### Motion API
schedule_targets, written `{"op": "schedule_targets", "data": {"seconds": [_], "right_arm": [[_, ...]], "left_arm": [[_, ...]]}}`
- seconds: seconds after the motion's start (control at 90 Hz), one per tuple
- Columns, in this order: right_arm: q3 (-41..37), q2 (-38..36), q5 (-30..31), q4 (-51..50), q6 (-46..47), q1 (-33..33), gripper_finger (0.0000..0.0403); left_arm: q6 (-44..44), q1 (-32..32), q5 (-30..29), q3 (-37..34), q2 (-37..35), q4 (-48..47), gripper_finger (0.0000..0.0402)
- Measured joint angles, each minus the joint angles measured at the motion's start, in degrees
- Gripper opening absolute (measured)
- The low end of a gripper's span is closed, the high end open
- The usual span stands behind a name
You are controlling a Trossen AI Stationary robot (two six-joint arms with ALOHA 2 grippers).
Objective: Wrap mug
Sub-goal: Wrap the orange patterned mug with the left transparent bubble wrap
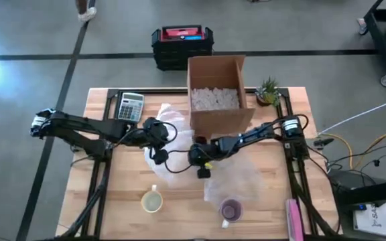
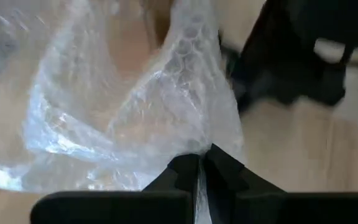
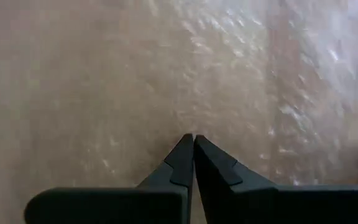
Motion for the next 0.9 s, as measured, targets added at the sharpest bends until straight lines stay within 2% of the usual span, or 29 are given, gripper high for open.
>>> {"op": "schedule_targets", "data": {"seconds": [0.233, 0.456, 0.6, 0.711, 0.778, 0.9], "right_arm": [[-2.2, -5.3, 0.8, -13.5, 2.5, 0.3, 0.0], [-5.9, -5.7, 0.8, -10.8, 3.7, 0.3, 0.0], [-6.1, -6.7, 1.3, -8.8, 2.3, 0.7, 0.0], [-4.5, -8.7, 1.0, -0.6, -1.8, 1.0, 0.0], [-4.4, -9.2, -1.2, 7.3, -3.8, 0.7, 0.0], [-4.7, -5.3, -4.8, 20.9, -4.9, -0.2, 0.0]], "left_arm": [[-10.3, -4.4, 0.1, 0.0, -5.2, -10.7, 0.0001], [-14.0, -8.1, 6.3, -2.2, -5.2, -11.2, 0.0004], [-14.0, -8.2, 6.8, -3.1, -4.0, -11.1, 0.0031], [-13.3, -7.9, 6.5, -2.7, -4.0, -10.7, 0.0063], [-12.6, -8.0, 6.5, -2.5, -4.2, -9.4, 0.0081], [-12.5, -8.0, 5.8, -2.5, -4.6, -8.3, 0.0105]]}}
